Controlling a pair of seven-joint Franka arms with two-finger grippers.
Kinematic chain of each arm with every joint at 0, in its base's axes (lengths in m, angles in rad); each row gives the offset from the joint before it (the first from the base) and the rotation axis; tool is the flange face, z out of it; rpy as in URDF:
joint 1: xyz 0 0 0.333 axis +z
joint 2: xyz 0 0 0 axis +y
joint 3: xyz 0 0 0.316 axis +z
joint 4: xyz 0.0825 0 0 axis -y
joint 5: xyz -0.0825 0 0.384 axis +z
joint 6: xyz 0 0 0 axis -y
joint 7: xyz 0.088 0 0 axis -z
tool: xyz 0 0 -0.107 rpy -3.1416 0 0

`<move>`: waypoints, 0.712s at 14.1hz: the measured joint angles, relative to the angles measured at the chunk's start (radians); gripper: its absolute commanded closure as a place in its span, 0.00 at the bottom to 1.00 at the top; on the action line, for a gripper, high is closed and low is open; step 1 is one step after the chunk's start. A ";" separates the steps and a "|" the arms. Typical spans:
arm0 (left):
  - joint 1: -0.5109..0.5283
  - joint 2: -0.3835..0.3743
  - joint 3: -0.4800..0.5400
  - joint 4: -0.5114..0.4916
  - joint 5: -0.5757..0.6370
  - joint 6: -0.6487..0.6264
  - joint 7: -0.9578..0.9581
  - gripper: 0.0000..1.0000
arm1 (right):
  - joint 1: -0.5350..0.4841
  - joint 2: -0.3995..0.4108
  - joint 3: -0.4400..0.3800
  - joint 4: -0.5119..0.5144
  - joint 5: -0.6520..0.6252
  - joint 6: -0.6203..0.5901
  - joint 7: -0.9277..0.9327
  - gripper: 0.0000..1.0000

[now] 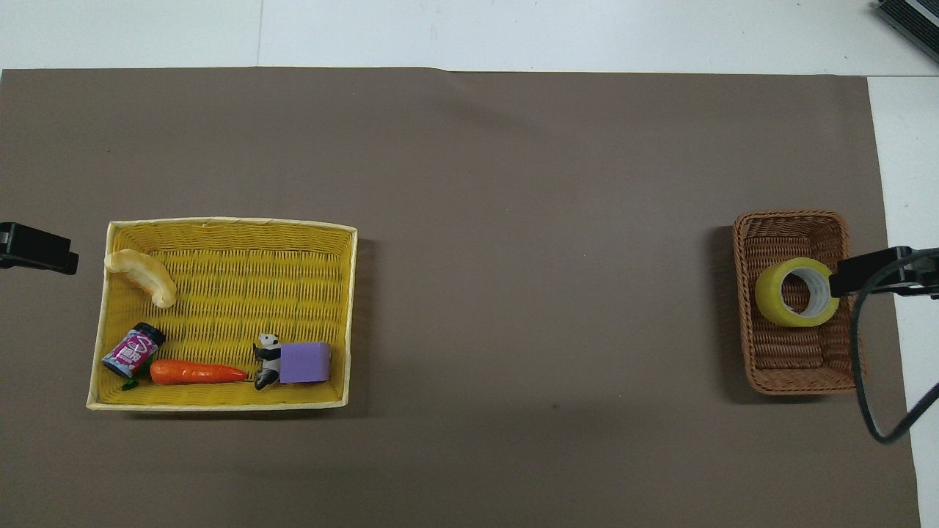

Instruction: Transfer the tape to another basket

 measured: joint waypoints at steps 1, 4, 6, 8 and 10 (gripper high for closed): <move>0.000 0.000 0.000 0.000 0.000 0.000 0.000 0.00 | 0.000 0.000 0.000 0.000 0.000 0.000 -0.001 0.00; 0.000 0.000 0.000 0.000 0.000 0.000 0.000 0.00 | -0.005 0.000 0.000 0.000 -0.001 0.000 -0.001 0.00; 0.000 0.000 0.000 0.000 0.000 0.000 0.000 0.00 | -0.010 0.000 0.000 -0.001 -0.001 0.003 -0.001 0.00; 0.000 0.000 0.000 0.000 0.000 0.000 0.000 0.00 | -0.021 0.000 0.000 -0.002 -0.001 0.014 -0.010 0.00; 0.000 0.000 0.000 0.000 0.000 0.000 0.000 0.00 | -0.030 0.000 0.000 -0.003 -0.001 0.017 -0.022 0.00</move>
